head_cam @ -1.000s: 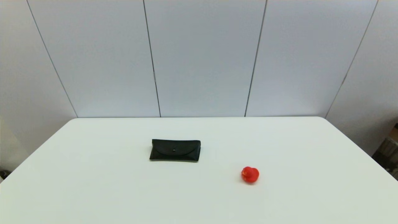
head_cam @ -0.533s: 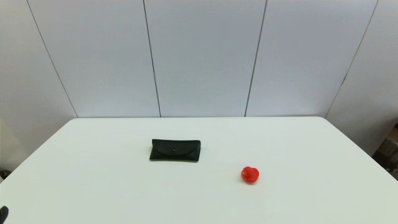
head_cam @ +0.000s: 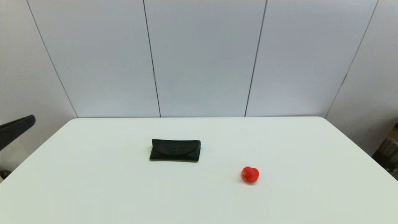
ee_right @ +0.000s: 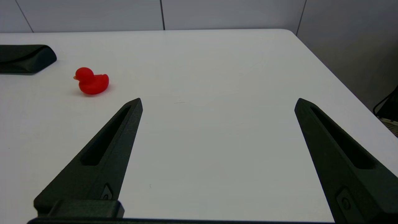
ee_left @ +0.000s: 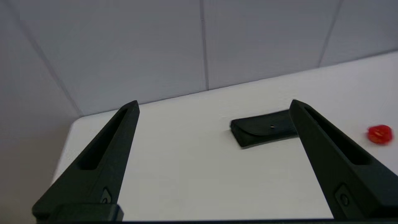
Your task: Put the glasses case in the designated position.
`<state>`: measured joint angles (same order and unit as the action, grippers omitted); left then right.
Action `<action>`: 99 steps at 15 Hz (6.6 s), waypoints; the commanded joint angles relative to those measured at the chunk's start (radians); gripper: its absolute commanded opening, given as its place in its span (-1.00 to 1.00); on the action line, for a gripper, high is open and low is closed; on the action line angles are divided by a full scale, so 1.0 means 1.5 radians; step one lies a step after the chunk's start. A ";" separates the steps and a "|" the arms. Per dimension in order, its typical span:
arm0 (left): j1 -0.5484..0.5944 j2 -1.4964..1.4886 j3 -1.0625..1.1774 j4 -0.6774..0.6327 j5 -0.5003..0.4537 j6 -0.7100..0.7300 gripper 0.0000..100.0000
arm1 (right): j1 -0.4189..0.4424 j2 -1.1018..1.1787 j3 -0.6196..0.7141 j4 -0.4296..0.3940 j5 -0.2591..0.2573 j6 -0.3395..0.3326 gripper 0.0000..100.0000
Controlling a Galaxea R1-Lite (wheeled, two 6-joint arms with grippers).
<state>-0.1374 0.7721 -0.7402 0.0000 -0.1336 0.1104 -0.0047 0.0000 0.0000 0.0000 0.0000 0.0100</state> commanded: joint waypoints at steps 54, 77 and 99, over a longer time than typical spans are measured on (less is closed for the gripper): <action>-0.112 0.871 -0.084 -0.418 -0.288 0.253 1.00 | 0.000 0.001 0.000 0.000 0.000 0.000 1.00; -0.143 0.695 -0.157 -0.408 -0.234 -0.114 -1.00 | 0.000 0.001 0.000 0.000 0.000 0.000 1.00; -0.327 0.726 -0.383 -0.280 -0.122 -0.168 -1.00 | 0.000 0.000 0.000 -0.001 0.000 0.000 1.00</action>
<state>-0.5800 1.8368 -1.3055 -0.4094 -0.3136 -0.1409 -0.0047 0.0000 0.0000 0.0000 0.0000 0.0096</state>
